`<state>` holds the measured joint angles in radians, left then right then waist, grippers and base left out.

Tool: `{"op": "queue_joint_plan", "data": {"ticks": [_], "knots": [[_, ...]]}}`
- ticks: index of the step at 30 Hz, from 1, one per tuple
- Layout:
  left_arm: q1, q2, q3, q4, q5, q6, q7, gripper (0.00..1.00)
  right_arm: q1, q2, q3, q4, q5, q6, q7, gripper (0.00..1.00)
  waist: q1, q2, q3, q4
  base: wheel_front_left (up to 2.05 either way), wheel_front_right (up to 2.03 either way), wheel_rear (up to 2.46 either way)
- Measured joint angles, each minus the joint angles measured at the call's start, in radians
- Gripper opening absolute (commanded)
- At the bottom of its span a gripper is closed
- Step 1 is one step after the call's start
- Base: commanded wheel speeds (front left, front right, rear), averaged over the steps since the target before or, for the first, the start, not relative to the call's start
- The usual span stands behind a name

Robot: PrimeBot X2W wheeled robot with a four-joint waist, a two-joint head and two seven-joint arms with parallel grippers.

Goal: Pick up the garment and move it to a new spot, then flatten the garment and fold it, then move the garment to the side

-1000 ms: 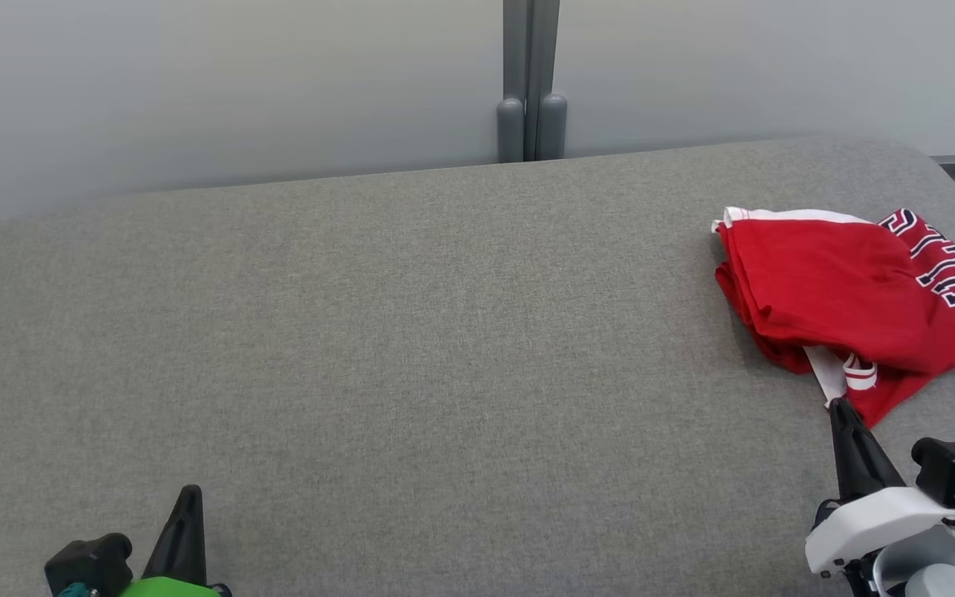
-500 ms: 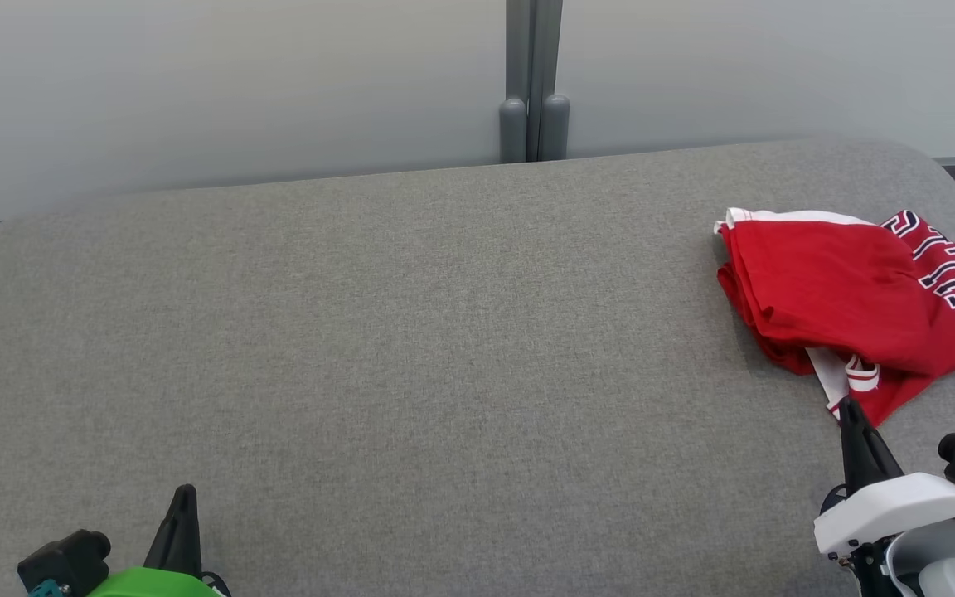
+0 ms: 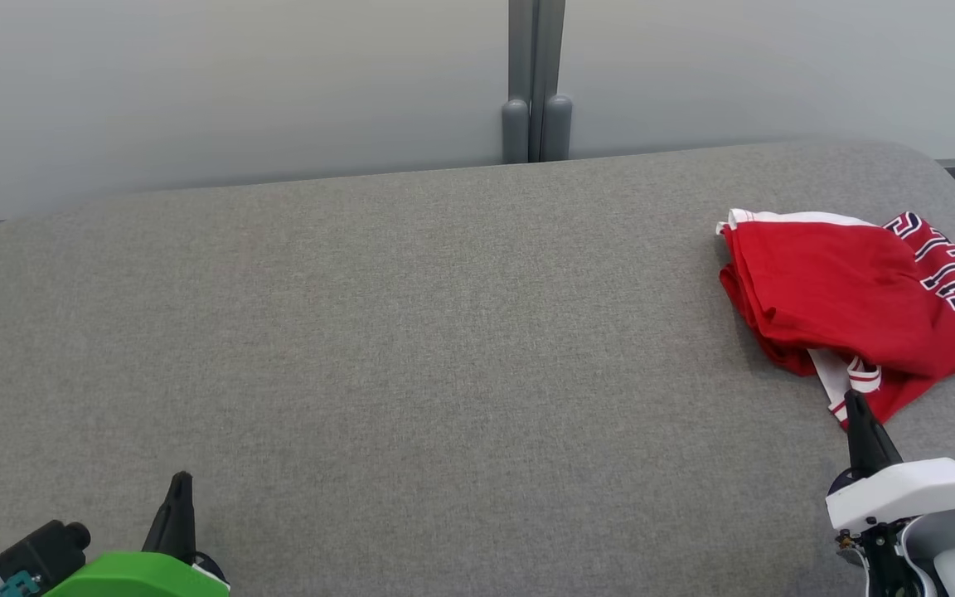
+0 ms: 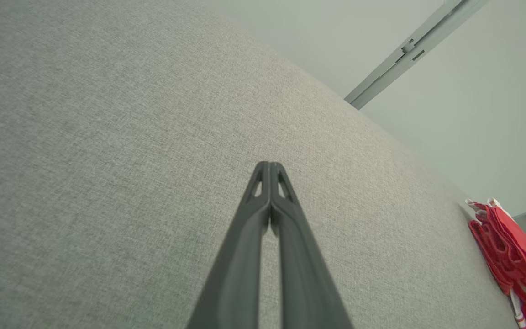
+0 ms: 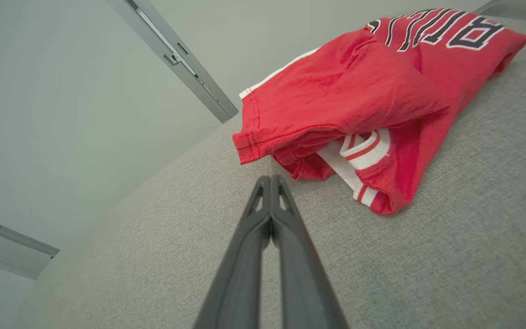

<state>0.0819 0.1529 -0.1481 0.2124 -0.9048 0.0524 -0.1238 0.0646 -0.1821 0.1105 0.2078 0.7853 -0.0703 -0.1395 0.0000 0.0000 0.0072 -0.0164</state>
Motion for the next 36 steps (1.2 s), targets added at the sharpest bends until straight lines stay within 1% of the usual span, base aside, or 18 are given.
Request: {"op": "queue_joint_plan", "data": {"ticks": [2,7,9,20,22,35,36], "knots": [[-0.004,-0.003,0.009,0.000,-0.022,-0.001,0.003,0.00,-0.003,0.003,-0.006,0.000,0.025,0.009,0.006,0.00,0.0000,0.0001,0.000,0.000,0.00,0.00,0.00],[-0.006,-0.008,0.021,-0.001,-0.062,-0.009,0.019,0.00,-0.010,0.013,-0.019,-0.001,0.076,0.011,0.020,0.00,0.0000,0.0000,-0.001,0.002,0.00,0.00,0.00],[-0.007,-0.012,0.025,-0.001,-0.085,-0.010,0.026,0.00,-0.016,0.018,-0.026,-0.002,0.098,0.019,0.026,0.00,0.0000,0.0000,-0.001,0.002,0.00,0.00,0.00],[-0.031,-0.027,0.061,-0.002,-0.203,-0.028,0.063,0.00,-0.032,0.035,-0.063,-0.002,0.237,0.035,0.066,0.00,0.0000,0.0000,-0.002,0.005,0.00,0.00,0.00],[-0.031,-0.034,0.069,-0.002,-0.219,-0.033,0.071,0.00,-0.037,0.039,-0.070,-0.002,0.264,0.043,0.073,0.00,0.0000,0.0000,-0.002,0.005,0.00,0.00,0.00],[-0.063,-0.050,0.113,-0.002,-0.354,-0.054,0.115,0.00,-0.057,0.062,-0.112,-0.003,0.426,0.063,0.116,0.00,0.0001,0.0000,-0.003,0.008,0.00,0.00,0.00],[-0.066,-0.051,0.115,-0.002,-0.364,-0.058,0.117,0.00,-0.058,0.064,-0.115,-0.002,0.439,0.070,0.120,0.00,0.0001,0.0000,-0.003,0.009,0.00,0.00,0.00]]}}
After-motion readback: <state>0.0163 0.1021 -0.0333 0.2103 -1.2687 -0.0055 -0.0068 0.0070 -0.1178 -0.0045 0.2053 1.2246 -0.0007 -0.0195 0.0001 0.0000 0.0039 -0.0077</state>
